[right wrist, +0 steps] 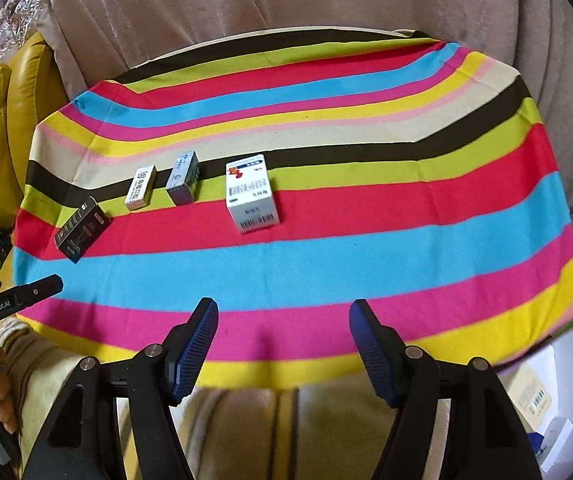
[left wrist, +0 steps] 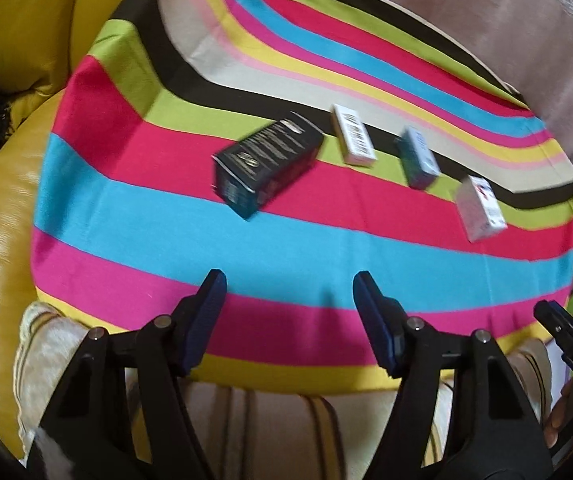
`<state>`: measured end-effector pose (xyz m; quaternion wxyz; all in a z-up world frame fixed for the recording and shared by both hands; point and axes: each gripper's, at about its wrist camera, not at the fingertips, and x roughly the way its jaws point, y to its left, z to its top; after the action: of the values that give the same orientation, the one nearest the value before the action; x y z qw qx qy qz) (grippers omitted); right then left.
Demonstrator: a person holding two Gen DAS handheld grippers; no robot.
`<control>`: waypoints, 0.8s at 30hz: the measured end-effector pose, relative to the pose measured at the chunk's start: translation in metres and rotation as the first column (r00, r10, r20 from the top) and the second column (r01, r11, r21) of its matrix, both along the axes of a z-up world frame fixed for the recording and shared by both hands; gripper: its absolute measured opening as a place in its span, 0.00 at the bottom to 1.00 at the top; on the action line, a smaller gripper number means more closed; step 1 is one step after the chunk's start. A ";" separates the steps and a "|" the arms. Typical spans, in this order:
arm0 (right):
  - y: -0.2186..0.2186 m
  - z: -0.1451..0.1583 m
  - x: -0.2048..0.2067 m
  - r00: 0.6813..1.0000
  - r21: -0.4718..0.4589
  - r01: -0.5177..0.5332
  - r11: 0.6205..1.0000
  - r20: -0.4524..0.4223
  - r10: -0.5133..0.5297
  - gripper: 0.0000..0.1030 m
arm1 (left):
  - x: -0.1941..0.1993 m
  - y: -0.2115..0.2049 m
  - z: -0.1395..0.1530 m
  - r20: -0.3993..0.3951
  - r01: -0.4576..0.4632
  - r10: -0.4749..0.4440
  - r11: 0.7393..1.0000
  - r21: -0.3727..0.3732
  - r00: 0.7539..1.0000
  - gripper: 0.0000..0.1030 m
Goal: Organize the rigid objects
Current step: 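Grasp the black box with the left tool while the right grasps the white red-printed box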
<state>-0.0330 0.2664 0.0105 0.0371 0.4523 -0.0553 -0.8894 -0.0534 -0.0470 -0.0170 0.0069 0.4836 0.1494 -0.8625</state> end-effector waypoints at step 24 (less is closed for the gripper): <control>-0.021 -0.018 -0.051 0.999 0.021 -0.017 1.000 0.052 0.016 0.67 | -0.056 -0.043 -0.017 0.051 -0.213 0.218 0.973 -0.088 0.975 0.63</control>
<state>-0.0841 0.2458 -0.0072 0.0381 0.4760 -0.0432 -0.8775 -0.1090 -0.0903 -0.0338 0.1246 0.4896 0.1653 -0.8470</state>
